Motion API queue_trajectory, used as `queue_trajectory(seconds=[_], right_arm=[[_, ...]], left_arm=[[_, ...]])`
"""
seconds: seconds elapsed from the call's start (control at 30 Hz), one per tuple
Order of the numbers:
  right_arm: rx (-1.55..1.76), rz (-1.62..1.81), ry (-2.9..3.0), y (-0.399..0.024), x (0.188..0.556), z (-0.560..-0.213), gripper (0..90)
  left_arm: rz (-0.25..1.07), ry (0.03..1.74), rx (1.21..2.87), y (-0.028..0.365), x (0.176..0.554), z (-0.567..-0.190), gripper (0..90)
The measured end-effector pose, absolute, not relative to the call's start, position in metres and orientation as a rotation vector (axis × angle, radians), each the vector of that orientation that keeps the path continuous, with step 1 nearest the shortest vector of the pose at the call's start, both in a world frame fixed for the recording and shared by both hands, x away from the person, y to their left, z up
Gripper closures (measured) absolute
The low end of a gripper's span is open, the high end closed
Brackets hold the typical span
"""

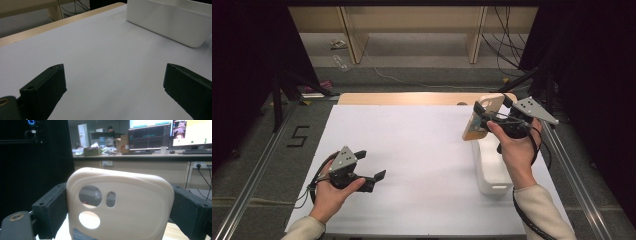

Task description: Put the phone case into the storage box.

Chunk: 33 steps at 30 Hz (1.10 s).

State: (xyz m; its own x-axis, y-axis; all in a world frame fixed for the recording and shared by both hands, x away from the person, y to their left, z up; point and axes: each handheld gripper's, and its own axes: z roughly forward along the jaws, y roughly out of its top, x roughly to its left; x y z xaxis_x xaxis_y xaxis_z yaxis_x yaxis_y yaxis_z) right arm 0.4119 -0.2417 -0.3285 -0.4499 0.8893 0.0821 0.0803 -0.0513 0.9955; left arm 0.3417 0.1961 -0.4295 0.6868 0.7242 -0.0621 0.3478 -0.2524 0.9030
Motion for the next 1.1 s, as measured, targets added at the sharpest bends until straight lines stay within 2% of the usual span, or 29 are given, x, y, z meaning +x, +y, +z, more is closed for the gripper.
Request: queue_trajectory(seconds=[1.1], right_arm=[[1.086,1.554,1.530,-0.257,0.415,-0.328,11.4]], left_arm=[[0.456,0.843,1.856,0.197,0.342,-0.429,4.0]])
